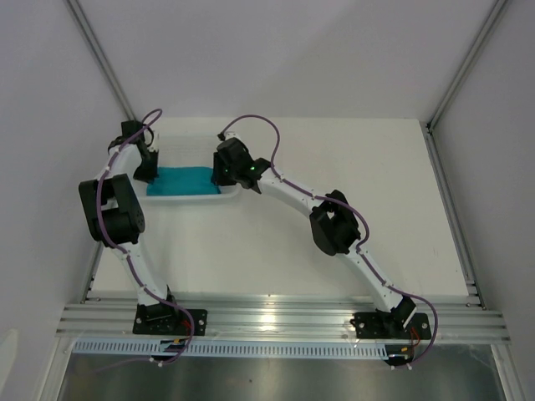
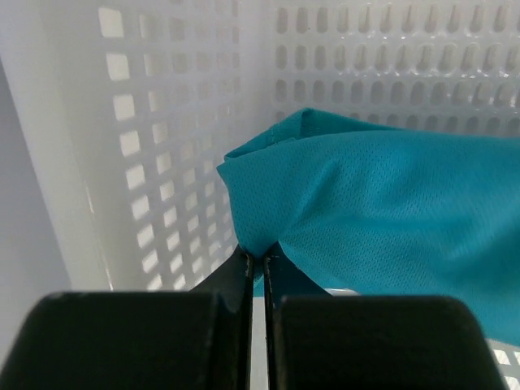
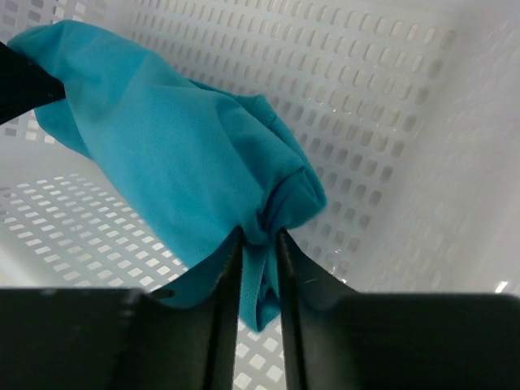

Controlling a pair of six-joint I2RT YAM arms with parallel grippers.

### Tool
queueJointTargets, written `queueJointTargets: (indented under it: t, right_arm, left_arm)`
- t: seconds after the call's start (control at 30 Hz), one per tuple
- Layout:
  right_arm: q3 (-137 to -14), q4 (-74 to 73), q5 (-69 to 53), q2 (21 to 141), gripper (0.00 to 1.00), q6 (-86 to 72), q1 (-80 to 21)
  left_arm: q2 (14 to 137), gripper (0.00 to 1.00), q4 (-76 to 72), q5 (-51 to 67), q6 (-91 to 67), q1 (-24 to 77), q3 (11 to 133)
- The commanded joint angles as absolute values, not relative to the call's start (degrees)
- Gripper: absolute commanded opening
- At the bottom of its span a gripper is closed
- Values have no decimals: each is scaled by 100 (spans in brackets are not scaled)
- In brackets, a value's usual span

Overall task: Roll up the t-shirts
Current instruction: Place the rolled tshirt into the container

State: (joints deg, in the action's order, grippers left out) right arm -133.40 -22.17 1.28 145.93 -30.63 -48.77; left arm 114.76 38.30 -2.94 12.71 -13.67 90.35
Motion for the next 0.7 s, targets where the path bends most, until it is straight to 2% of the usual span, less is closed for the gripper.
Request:
queueJointTargets:
  t: [0.0, 0.03, 0.13, 0.43, 0.5, 0.53, 0.63, 0.67]
  right_arm:
    - [-13193, -2646, 229, 14634, 33, -3138, -4887]
    - [-13158, -2654, 229, 14608, 44, -3146, -4878]
    - [-13122, -2654, 377, 14476, 49, -3112, -4878]
    - [-13148, -2216, 809, 14133, 44, -2699, -4913]
    - [-13122, -2127, 826, 14072, 44, -2698, -4948]
    - [-13079, -2057, 817, 14054, 42, -2724, -4948]
    - [-12850, -1741, 852, 13914, 37, -2742, -4975]
    - [-12815, -1618, 896, 13887, 36, -2733, -4983]
  left_arm:
    - [11417, 0, 3701, -598, 1477, -1441, 9176]
    - [11408, 0, 3683, -589, 1485, -1441, 9158]
    - [11469, 1, 3682, -598, 1520, -1441, 9176]
    - [11619, 2, 3700, -703, 1529, -1441, 9351]
    - [11716, 10, 3753, -782, 1503, -1441, 9509]
    - [11725, 20, 3770, -800, 1494, -1441, 9536]
    - [11523, 35, 3692, -817, 1441, -1433, 9536]
    - [11462, 36, 3691, -817, 1441, -1433, 9536]
